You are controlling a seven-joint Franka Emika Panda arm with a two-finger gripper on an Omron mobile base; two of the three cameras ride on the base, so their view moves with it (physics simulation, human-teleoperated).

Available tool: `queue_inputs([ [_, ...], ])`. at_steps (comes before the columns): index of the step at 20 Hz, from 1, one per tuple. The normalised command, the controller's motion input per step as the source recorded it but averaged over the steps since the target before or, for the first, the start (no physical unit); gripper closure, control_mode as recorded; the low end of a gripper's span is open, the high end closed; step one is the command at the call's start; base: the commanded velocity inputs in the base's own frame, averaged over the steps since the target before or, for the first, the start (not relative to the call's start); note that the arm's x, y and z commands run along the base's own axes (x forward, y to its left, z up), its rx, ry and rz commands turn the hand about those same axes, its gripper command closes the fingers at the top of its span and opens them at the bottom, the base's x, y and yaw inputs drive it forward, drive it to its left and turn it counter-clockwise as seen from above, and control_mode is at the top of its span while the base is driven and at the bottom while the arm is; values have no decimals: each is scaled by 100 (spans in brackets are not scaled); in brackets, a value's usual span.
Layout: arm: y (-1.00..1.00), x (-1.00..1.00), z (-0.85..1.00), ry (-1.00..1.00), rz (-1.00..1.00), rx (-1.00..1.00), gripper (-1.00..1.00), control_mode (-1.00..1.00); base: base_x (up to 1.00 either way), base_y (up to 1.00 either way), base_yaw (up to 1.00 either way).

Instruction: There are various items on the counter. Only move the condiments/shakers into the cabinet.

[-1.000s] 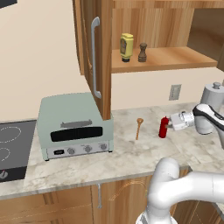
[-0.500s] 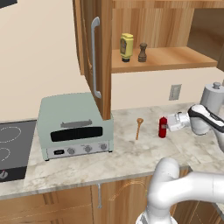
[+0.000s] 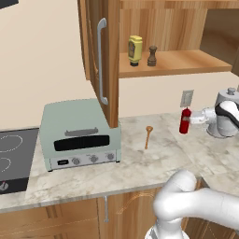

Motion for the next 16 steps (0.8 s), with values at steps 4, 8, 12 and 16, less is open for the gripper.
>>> queue_inputs([
  [4,0,-57,100,3,-30,1,100,-100,0,0,0],
  [8,-2,-71,100,3,-25,4,100,-100,0,0,0],
  [12,0,-59,100,0,-15,0,100,-100,0,0,0],
  [16,8,-11,100,-5,-8,-9,100,-100,0,0,0],
])
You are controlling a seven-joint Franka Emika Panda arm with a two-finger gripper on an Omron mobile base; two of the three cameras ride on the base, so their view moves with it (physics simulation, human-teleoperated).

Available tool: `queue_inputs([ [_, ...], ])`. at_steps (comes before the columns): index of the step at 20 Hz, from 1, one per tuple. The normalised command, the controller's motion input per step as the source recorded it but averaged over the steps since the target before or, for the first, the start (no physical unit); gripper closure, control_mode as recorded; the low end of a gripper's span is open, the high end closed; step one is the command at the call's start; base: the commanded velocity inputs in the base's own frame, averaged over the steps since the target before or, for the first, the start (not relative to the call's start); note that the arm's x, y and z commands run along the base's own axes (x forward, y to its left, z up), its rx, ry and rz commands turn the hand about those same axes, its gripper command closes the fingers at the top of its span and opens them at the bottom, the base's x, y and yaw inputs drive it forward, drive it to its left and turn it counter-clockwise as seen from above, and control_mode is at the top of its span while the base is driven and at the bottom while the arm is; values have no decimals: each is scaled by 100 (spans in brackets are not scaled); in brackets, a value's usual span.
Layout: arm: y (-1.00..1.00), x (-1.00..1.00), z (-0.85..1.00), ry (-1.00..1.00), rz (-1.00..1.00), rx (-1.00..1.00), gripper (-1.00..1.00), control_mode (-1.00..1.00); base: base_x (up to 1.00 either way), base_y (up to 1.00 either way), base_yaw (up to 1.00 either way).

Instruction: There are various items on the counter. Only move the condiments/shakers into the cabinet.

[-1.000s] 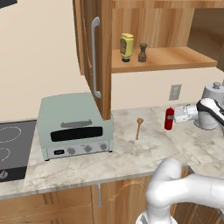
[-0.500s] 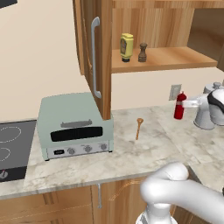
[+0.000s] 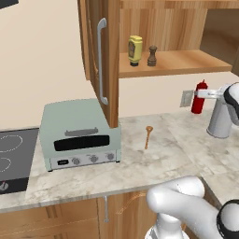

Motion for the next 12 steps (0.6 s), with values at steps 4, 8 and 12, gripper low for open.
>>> queue_inputs([
  [4,19,0,100,-12,-8,-20,100,-100,0,0,0],
  [8,4,-6,100,0,-5,-4,100,-100,0,0,0],
  [12,-1,-26,100,3,-7,0,100,-100,0,0,0],
])
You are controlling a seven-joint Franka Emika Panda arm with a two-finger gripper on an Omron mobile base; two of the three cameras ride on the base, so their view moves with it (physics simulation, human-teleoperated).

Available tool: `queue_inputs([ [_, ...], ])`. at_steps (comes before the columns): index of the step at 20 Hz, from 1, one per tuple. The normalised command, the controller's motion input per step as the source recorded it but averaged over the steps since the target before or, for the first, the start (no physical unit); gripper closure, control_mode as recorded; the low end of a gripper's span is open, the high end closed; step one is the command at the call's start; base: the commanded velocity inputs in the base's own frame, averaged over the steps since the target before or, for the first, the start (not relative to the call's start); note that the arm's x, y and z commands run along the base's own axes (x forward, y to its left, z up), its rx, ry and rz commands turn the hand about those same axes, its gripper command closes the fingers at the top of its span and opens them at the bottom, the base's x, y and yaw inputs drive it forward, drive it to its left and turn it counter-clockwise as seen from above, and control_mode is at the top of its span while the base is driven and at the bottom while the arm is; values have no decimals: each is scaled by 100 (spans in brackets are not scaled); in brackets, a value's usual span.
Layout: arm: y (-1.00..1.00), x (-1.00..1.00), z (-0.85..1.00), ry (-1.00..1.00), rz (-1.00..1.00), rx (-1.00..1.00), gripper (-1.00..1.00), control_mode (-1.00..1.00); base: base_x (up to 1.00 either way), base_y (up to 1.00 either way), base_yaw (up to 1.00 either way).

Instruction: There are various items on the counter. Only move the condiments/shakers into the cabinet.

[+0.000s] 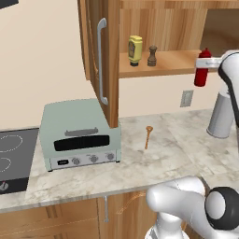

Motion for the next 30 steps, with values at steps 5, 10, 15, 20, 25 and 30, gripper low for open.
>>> queue_inputs([
  [5,-1,0,59,-26,0,-6,100,-100,0,0,0],
  [10,0,12,37,-25,0,-2,100,-100,0,0,0],
  [15,0,40,0,-3,0,0,100,-100,0,0,0],
  [20,0,58,0,5,0,0,100,-100,0,0,0],
  [25,0,63,0,10,0,0,100,-100,0,0,0],
  [30,0,34,-13,0,0,0,100,-100,0,0,0],
])
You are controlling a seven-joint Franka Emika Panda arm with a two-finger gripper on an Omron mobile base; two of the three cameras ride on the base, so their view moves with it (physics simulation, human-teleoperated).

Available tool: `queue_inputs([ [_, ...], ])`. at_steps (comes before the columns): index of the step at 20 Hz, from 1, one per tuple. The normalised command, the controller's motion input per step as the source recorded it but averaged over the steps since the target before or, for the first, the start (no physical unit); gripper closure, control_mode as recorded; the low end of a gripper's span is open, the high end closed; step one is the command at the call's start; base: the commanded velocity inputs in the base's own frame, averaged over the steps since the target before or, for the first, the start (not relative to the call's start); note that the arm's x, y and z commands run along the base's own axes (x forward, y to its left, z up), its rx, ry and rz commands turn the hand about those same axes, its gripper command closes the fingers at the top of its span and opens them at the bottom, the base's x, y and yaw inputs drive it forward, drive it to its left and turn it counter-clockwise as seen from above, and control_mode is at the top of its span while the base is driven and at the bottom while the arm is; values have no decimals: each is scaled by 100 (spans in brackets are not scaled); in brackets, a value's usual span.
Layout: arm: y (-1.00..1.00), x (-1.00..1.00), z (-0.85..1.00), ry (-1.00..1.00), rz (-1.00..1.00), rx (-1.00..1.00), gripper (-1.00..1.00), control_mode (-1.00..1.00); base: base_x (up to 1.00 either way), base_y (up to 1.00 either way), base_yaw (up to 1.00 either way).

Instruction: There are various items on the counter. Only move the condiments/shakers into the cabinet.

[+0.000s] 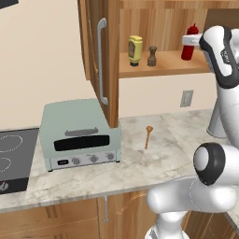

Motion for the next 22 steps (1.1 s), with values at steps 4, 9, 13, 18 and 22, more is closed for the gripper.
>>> queue_inputs([
  [4,0,24,-29,-1,0,0,100,-100,0,0,0],
  [9,0,18,-27,-3,0,0,100,-100,0,0,0],
  [13,0,39,-9,-2,0,0,100,-100,0,0,0],
  [18,0,50,-9,0,-2,0,100,-100,0,0,0],
  [22,0,41,-10,0,-1,0,100,-100,0,0,0],
])
